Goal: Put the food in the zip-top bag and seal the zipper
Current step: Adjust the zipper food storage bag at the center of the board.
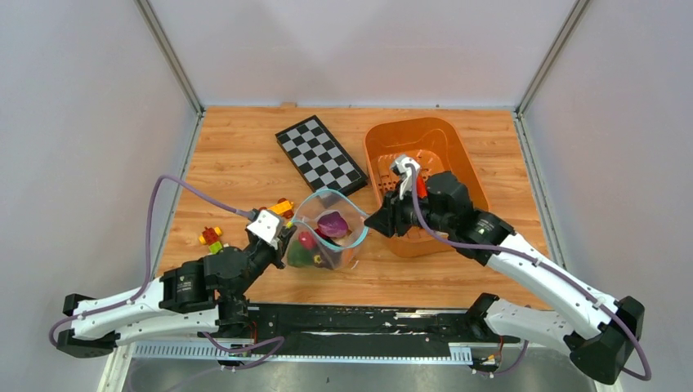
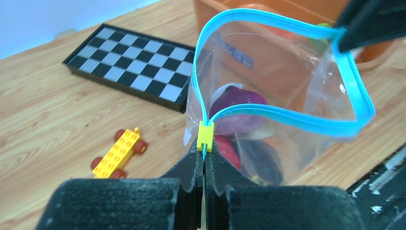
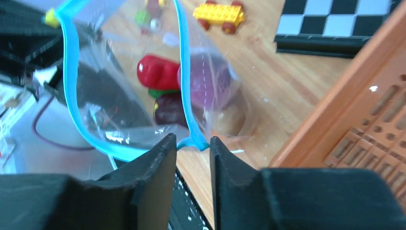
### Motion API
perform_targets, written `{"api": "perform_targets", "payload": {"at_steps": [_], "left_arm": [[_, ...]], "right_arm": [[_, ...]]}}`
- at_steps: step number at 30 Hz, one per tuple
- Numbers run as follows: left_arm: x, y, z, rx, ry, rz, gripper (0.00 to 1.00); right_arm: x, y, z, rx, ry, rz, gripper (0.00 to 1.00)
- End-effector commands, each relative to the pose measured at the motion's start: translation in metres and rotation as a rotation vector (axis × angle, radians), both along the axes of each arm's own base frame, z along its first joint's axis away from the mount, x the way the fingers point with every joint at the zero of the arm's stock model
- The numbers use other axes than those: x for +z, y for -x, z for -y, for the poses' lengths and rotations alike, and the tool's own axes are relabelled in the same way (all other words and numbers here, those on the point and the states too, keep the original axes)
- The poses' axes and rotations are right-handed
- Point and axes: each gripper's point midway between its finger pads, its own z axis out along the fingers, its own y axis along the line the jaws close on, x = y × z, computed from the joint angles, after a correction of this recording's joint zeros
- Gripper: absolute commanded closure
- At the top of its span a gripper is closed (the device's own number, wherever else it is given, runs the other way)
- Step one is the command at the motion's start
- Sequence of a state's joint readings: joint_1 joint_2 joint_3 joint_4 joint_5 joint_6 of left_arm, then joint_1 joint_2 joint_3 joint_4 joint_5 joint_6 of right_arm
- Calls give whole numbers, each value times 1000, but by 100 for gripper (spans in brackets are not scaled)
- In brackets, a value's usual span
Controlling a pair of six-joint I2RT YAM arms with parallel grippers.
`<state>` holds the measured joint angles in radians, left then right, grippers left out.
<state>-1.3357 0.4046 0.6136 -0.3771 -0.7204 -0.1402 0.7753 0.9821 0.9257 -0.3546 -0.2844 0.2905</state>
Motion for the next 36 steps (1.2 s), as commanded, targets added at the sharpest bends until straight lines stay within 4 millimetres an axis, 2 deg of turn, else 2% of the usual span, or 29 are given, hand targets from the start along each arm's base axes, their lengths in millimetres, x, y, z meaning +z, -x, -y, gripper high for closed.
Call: {"api": "perform_targets", "payload": {"at_steps": [1,3,5,6,9,11,15,19,22,24,27,30,32,34,36], "left_arm": [[9,-12,-24,166,21,-18,100],[12,-15,-33,211,15,-11,100],[10,-16,-43,251,9,-25,100],[7,-16,-44,259,11,-32,100],[-1,-16,-44,262,26,-38,100],[-2,-16,-46,270,33,-42,100],[-1,-14,-42,240,53,-39,100],[-4,-13,-40,228,49,-39,100],[-5,-13,-38,216,42,-40,100],[-6,-12,-34,197,35,-37,100],[-5,-9,-26,151,30,-27,100],[-4,-6,-20,109,24,-24,100],[-2,-5,-18,94,28,-22,100],[0,-3,-16,73,38,-20,100],[1,-2,-16,63,49,-20,100]], "right_arm": [[-23,29,-23,161,19,-54,72],[-28,35,-25,185,28,-58,70],[-21,34,-25,178,-6,-29,54],[-14,35,-24,180,-23,-8,49],[-11,39,-23,195,-39,7,47],[-29,32,-20,154,15,-25,47],[-74,3,2,-35,218,-80,47],[-110,-19,40,-233,467,-119,47],[-119,-32,70,-367,589,-92,47],[-115,-34,74,-385,589,-72,47],[-94,-25,51,-254,445,-10,45],[-64,-9,31,-79,262,150,41],[-33,0,20,24,126,338,31],[-21,17,14,157,60,512,19],[-14,26,9,252,37,658,14]]}}
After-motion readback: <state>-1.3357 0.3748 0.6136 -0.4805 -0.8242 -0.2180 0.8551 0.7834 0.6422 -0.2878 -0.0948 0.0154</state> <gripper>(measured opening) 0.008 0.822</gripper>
